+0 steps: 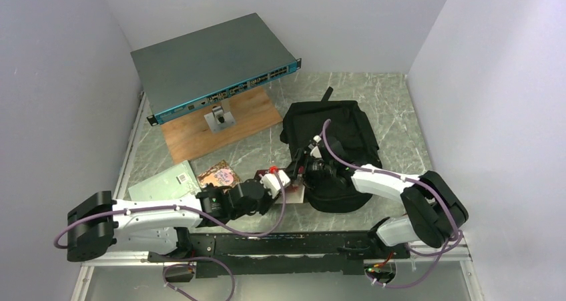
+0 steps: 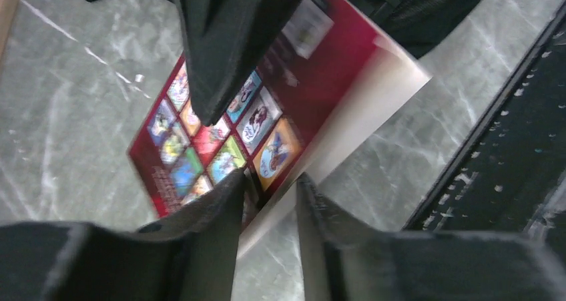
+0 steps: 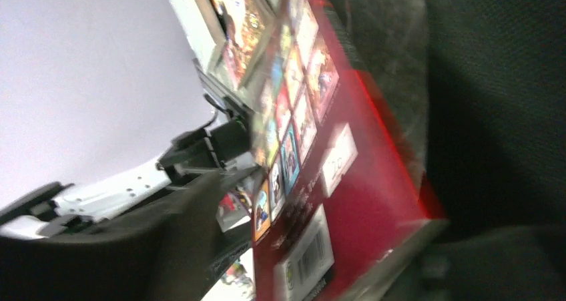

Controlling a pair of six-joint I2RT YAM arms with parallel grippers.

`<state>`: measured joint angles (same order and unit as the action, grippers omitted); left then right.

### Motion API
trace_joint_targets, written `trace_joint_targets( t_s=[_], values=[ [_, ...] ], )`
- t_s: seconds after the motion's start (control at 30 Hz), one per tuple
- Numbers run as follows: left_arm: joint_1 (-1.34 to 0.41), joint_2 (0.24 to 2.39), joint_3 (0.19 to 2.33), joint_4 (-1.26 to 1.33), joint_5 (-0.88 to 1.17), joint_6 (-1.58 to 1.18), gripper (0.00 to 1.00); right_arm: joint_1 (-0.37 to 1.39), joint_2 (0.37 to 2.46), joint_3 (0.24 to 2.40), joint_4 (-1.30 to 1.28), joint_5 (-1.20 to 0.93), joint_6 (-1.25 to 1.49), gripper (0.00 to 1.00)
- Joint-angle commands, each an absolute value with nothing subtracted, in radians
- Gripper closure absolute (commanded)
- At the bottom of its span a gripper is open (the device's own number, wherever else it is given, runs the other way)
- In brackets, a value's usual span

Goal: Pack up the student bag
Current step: Pick up the book from the center of the board, then place the book in the student bag.

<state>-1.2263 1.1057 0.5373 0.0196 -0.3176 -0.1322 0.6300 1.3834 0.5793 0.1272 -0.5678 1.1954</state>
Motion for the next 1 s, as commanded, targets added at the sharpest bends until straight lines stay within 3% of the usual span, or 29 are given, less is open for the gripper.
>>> trace_joint_targets(
  t_s=[0.0,0.03,0.1,0.2,0.37,0.5,0.67,0.77,0.97],
  values=[
    [-1.233,1.068,0.564,0.073,-0.245,-0.130,0.48,0.624,1.309,0.541,0.145,-0.589,1.207,0.50],
    [-1.233,1.044,0.555,0.078,-0.243,-0.137,0.37,0.624,1.272,0.541,0.115,-0.577,1.196,0.66],
    [-1.233,0.984,0.543,0.080,-0.249,-0.159,0.21,0.621,1.202,0.555,0.020,-0.540,1.161,0.87],
    [-1.232,0.902,0.551,0.063,-0.256,-0.194,0.12,0.596,1.099,0.631,-0.198,-0.476,1.045,1.00],
    [-1.229,0.864,0.629,0.029,-0.303,-0.219,0.04,0.567,0.951,0.890,-0.650,-0.138,0.740,1.00],
    [-1.226,0.977,0.775,-0.040,-0.293,-0.199,0.02,0.567,0.819,1.091,-0.920,0.282,0.672,1.00],
    [-1.235,1.231,0.936,-0.010,-0.097,-0.093,0.01,0.568,0.532,1.144,-1.004,0.710,0.675,1.00],
    [-1.279,1.403,1.071,-0.040,-0.069,-0.021,0.02,0.568,0.405,1.174,-1.036,0.835,0.699,1.00],
    [-1.401,1.734,1.348,-0.139,-0.232,0.177,0.00,0.569,0.318,1.280,-1.187,0.912,0.742,1.00]
  ],
)
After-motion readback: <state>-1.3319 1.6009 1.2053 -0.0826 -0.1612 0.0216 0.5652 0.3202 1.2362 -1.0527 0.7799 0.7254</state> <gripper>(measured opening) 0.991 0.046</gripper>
